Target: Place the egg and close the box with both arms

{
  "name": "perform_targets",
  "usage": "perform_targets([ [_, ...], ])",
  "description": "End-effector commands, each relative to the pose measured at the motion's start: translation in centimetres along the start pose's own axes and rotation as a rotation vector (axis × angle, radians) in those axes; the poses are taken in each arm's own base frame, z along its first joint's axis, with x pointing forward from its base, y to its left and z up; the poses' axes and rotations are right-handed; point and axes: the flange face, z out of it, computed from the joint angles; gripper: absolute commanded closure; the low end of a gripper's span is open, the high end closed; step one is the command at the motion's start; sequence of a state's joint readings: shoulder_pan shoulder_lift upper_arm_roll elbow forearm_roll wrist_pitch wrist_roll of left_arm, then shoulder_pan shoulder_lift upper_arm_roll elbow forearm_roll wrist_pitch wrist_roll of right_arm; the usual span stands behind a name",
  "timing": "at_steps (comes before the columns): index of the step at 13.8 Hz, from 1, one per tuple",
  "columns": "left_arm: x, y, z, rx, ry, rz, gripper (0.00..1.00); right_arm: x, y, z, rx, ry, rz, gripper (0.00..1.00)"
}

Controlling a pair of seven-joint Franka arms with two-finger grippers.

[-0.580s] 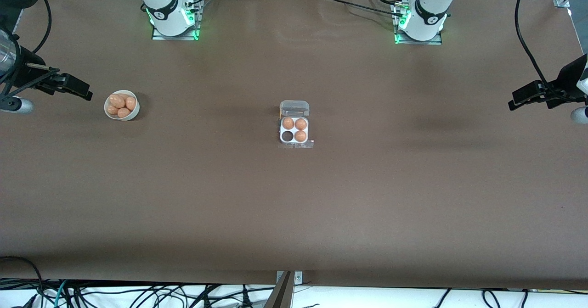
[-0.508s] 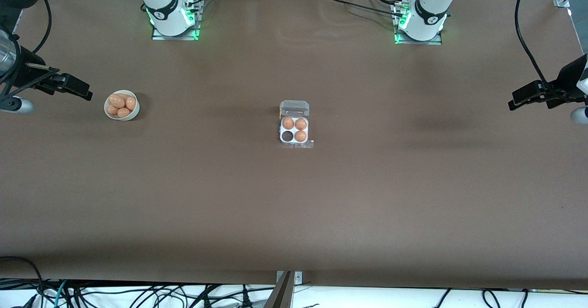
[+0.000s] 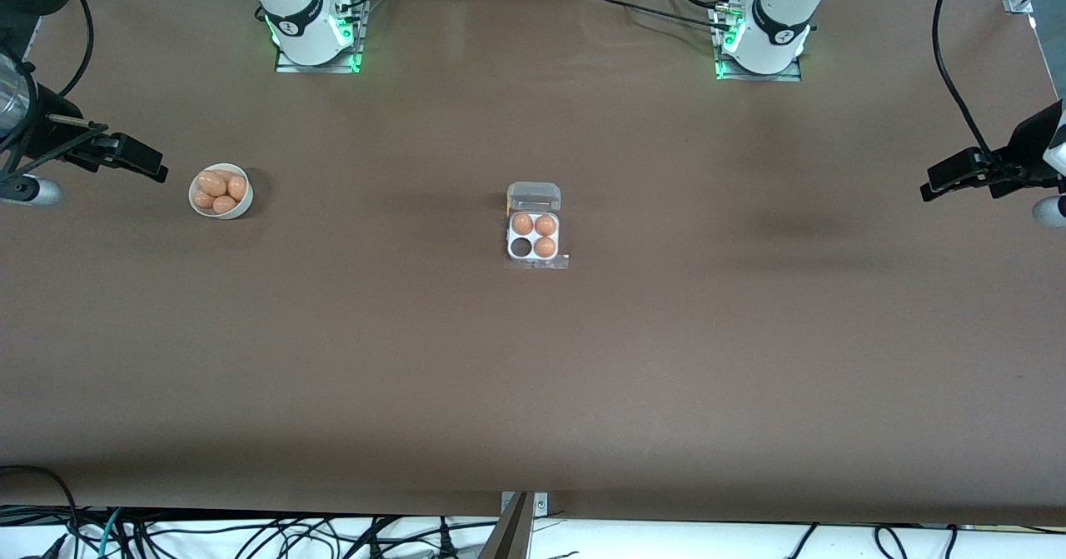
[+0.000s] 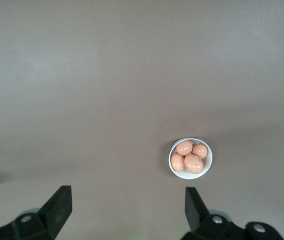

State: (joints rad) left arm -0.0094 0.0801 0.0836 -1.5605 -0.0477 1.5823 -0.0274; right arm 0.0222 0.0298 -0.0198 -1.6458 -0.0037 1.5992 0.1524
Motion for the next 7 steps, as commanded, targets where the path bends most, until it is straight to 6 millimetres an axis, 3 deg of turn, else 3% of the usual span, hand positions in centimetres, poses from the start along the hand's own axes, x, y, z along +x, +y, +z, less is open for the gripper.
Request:
perform_targets([
  [1,0.3,-0.2,-0.6,0.001,-0.001,0.017,0.0,-0.4,0.1,-0.2,0.013,-0.007,-0.004,0.0],
  [5,0.4,-0.4,-0.7,0.001,0.0,0.011,0.0,-0.4,0.0,-0.2,0.012,-0.007,-0.007,0.0],
  [7,0.3,-2.0,-0.8,0.002,0.003,-0.017,0.0,-0.4,0.1,-0.1,0.012,-0.008,-0.006,0.0],
])
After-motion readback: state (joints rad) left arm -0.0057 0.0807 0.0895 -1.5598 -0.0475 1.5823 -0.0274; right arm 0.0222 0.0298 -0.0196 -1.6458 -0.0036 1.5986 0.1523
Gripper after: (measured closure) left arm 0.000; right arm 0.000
